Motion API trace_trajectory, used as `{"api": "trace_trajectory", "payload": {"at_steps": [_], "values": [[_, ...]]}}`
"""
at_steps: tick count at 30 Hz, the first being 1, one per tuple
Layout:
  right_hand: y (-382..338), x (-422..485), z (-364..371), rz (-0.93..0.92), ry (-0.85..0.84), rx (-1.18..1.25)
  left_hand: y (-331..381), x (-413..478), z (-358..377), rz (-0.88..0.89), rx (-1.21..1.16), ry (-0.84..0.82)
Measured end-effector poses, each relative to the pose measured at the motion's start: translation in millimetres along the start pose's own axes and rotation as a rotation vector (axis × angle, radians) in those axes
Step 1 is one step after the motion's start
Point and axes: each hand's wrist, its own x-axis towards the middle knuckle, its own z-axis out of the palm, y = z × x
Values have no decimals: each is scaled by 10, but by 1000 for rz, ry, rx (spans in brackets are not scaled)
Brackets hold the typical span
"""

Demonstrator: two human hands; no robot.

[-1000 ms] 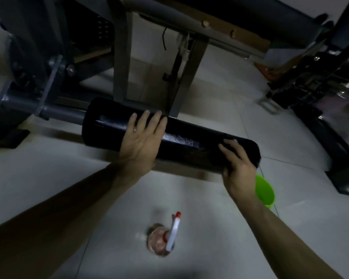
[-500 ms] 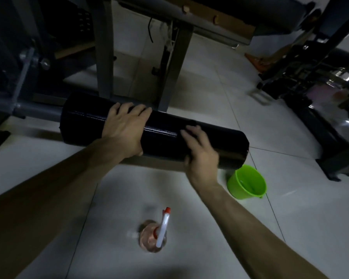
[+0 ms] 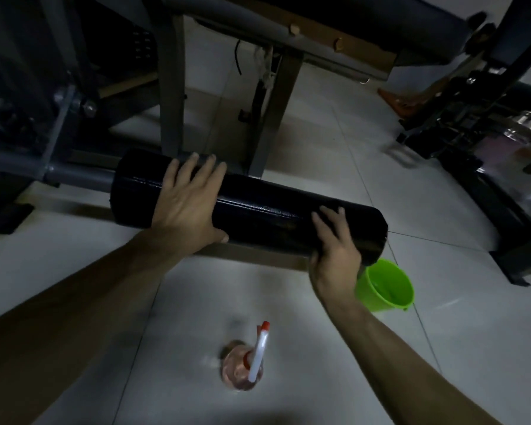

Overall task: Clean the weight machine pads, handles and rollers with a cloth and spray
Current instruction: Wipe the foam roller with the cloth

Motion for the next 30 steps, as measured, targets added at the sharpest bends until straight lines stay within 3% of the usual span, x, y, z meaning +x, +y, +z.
{"api": "trace_trajectory", "payload": {"at_steps": [4, 7, 11, 14, 17, 20, 22, 25, 27, 30], "values": [[-769, 114, 392, -318, -56, 48, -379, -236, 15, -178, -146, 134], [-1515, 207, 730, -577, -142, 120, -648, -400, -39, -181, -268, 217], [-2301, 399, 1114, -674, -247, 197, -1008, -569, -138, -202, -465, 241], [-2223, 475, 1058, -727, -232, 118, -1129, -666, -172, -200, -538, 317], [-1661, 495, 673, -691, -166, -28, -1038, -652, -204, -179, -505, 441], [-1003, 422, 151, -491, -222, -147, -747, -539, -215, -102, -628, 449], [-702, 365, -192, -244, -259, -104, -463, -483, -176, -24, -764, 347], [-554, 330, -548, 250, -197, 225, -33, -435, -86, 96, -950, 85], [-442, 356, -718, 576, -172, 593, 246, -367, -36, 187, -1000, -116], [-195, 378, -972, 822, -283, 1034, 712, -323, 3, 274, -955, -323]]}}
